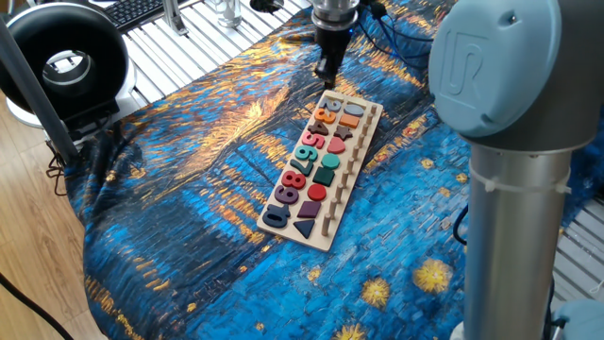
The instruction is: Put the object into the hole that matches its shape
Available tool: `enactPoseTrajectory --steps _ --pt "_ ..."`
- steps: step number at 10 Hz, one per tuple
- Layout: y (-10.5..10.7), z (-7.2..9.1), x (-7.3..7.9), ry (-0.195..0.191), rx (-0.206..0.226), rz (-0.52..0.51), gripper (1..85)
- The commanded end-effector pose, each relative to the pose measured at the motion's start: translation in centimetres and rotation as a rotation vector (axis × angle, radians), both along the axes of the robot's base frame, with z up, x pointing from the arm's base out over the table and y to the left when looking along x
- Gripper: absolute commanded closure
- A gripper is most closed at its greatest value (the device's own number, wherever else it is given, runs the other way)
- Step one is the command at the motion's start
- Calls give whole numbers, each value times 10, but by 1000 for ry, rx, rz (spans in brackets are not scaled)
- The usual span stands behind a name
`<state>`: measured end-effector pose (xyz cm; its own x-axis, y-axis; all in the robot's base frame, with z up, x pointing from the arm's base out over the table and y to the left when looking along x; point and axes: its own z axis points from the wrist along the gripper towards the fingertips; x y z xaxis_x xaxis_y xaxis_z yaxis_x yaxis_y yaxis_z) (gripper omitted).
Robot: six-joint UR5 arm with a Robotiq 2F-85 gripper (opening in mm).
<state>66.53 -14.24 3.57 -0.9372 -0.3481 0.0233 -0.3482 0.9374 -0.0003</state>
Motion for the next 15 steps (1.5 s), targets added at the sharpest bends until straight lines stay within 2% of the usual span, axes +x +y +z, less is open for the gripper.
enactPoseTrajectory --steps 1,2,3,7,9,11,12,13,15 --pt "24 12 23 -17 -11 -134 847" --pt "31 8 36 -20 -13 -155 847" --pt "35 -1 56 -42 -14 -159 847" --pt "31 -3 69 -88 -27 -173 847" --pt "32 0 62 -69 -30 -238 847" --pt "47 25 35 -67 -32 -302 847" --pt "60 38 18 -60 -12 -342 847" --pt "69 48 8 -56 4 -370 847" --pt "84 55 0 -49 18 -422 847"
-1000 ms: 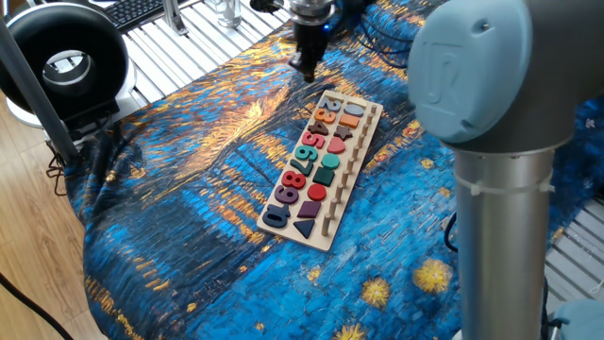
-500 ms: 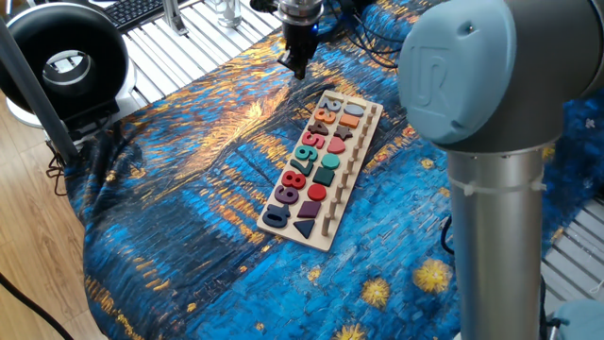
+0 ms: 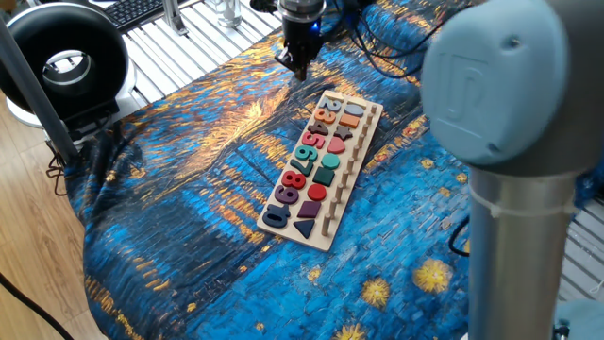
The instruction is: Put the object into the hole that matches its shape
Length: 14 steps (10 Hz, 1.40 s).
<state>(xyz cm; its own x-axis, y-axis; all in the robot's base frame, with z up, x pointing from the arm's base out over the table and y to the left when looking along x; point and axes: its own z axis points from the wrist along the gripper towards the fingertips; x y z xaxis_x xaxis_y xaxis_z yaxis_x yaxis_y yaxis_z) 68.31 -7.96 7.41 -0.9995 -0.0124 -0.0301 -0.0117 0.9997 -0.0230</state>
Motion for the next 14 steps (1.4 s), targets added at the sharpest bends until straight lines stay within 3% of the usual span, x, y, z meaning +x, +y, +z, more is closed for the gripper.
enactPoseTrajectory --steps 1,4,5,7,11,14 --pt "22 11 -9 2 39 -94 847" --pt "-6 -17 37 -6 34 -83 847" --pt "-24 -30 50 -10 9 -78 847" --pt "-31 -35 49 -1 -8 -80 847" --pt "-15 -29 47 -7 35 -78 847" --pt "-11 -28 59 -54 56 -140 847"
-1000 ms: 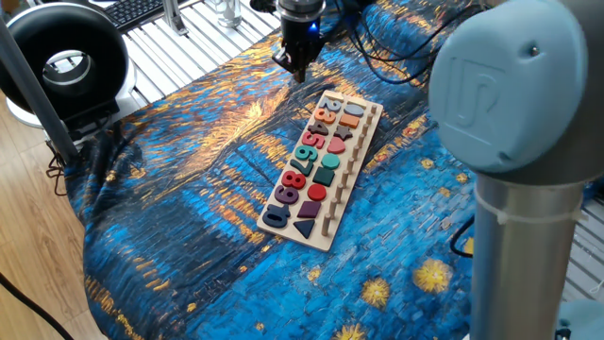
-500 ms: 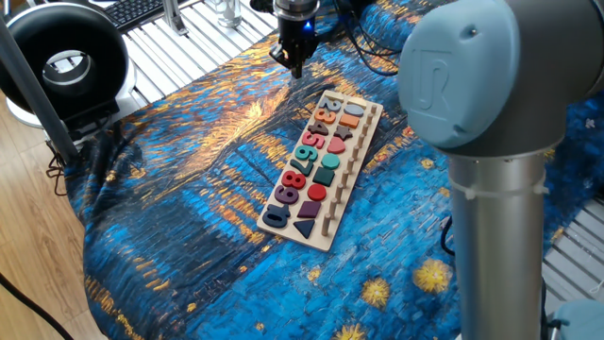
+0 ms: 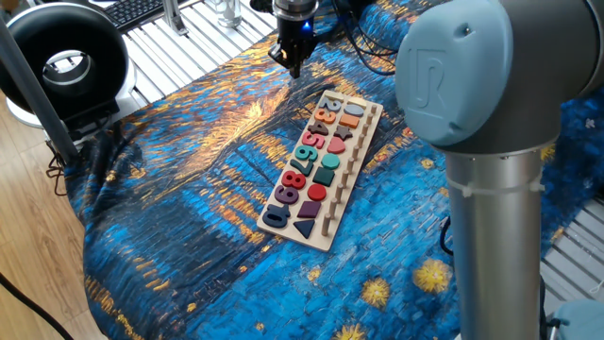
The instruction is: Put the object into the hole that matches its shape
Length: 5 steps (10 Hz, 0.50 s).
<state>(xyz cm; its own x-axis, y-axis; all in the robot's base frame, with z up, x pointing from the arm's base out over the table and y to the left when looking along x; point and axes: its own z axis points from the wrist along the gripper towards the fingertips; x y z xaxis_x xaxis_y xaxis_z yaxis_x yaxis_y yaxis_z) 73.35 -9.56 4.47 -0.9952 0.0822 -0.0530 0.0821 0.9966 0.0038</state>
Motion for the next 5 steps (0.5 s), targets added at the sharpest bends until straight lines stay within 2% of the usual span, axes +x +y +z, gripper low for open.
enactPoseTrajectory --steps 1,2,3,4,5 --pt "-1 2 12 -46 8 -63 847" --pt "0 1 10 -36 12 -63 847" --pt "-12 -3 14 5 -1 -36 847" --pt "-17 -4 18 10 -4 -16 847" --pt "-18 -4 21 -4 -8 -1 847"
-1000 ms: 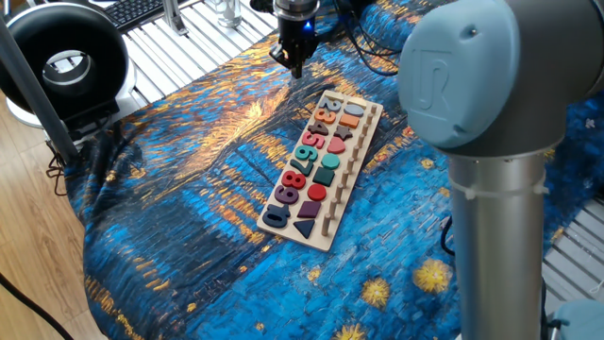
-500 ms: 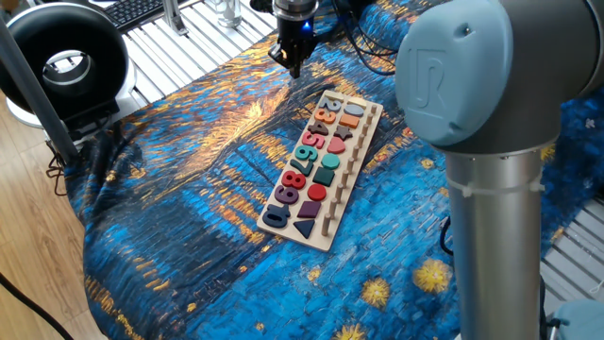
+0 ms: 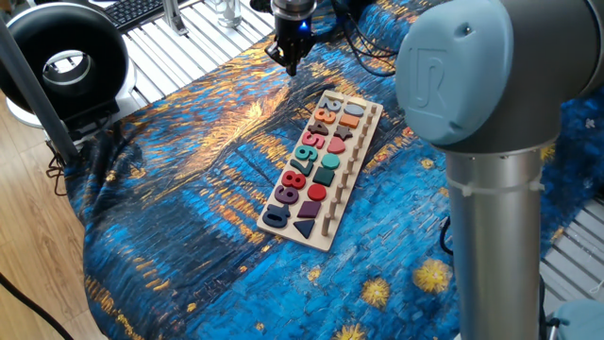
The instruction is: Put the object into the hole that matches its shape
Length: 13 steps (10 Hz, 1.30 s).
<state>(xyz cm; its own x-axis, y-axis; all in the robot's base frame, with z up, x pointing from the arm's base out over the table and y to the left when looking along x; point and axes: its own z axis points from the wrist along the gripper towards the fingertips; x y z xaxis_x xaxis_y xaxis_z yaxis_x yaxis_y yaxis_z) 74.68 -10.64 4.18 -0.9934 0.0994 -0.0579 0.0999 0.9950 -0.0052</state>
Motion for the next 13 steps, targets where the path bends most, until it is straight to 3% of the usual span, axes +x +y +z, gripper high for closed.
enactPoseTrajectory --steps 1,3,6,7,9,11,13 --pt "-7 -1 10 -5 2 46 847" --pt "-9 -1 7 7 -11 133 847" --pt "-3 0 22 -52 5 172 847" --pt "0 0 20 -45 18 153 847" --pt "10 30 -14 -11 0 95 847" --pt "37 55 -45 2 13 32 847" --pt "59 71 -60 17 -16 -32 847"
